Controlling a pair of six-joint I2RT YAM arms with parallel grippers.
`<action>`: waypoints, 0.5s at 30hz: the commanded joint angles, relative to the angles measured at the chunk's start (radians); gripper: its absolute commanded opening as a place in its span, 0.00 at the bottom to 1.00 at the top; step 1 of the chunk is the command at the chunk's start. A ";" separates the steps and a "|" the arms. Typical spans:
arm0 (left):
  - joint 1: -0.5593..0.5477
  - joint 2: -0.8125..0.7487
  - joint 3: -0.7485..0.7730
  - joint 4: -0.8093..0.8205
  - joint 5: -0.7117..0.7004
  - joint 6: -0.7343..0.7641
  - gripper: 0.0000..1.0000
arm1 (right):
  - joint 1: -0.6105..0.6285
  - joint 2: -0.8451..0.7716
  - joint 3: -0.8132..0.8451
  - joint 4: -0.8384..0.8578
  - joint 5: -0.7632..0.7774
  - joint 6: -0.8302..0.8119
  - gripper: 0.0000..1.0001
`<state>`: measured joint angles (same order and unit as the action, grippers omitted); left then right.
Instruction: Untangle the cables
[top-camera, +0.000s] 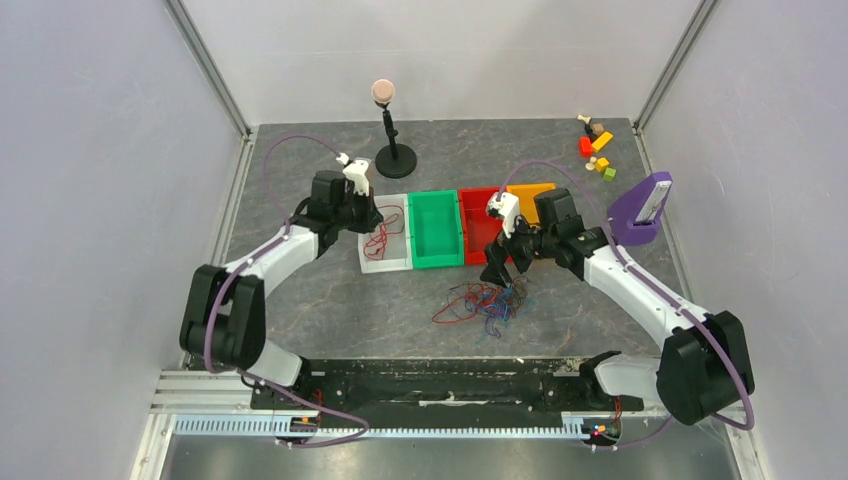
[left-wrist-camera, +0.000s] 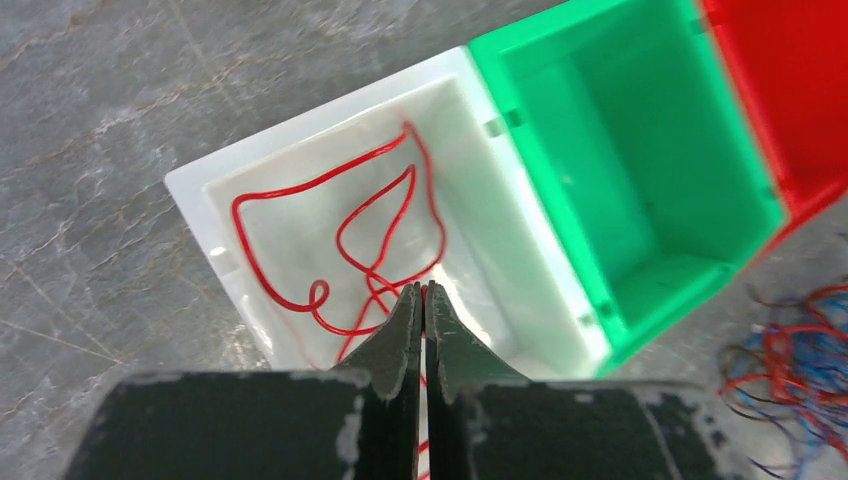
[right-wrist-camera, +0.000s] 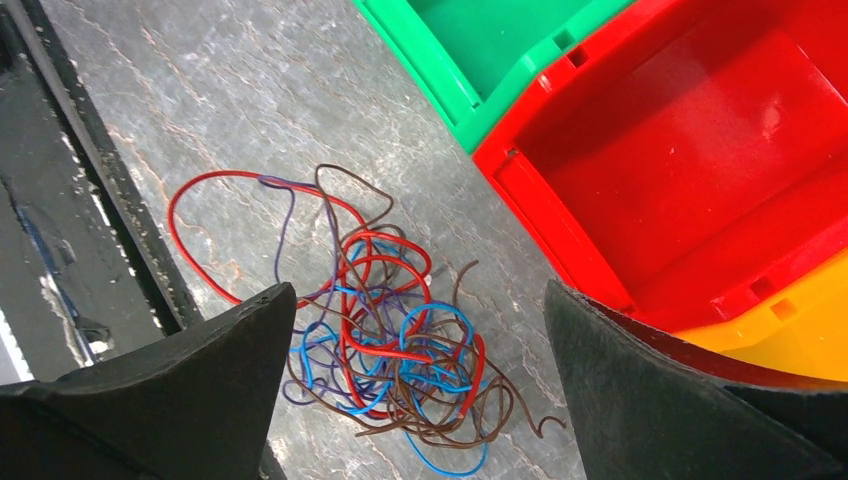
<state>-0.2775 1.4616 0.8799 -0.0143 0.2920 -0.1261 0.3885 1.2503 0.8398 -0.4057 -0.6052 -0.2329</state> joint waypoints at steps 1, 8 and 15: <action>-0.007 0.066 0.067 0.044 -0.110 0.098 0.02 | -0.005 0.015 -0.013 0.008 0.045 -0.023 0.97; -0.011 -0.051 0.117 -0.106 -0.023 0.178 0.43 | -0.004 0.020 -0.027 -0.030 0.116 -0.069 0.96; -0.011 -0.173 0.221 -0.289 0.114 0.270 0.68 | -0.005 0.031 -0.005 -0.078 0.157 -0.109 0.94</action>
<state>-0.2836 1.3724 1.0248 -0.2005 0.2840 0.0292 0.3885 1.2766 0.8192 -0.4538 -0.4919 -0.3012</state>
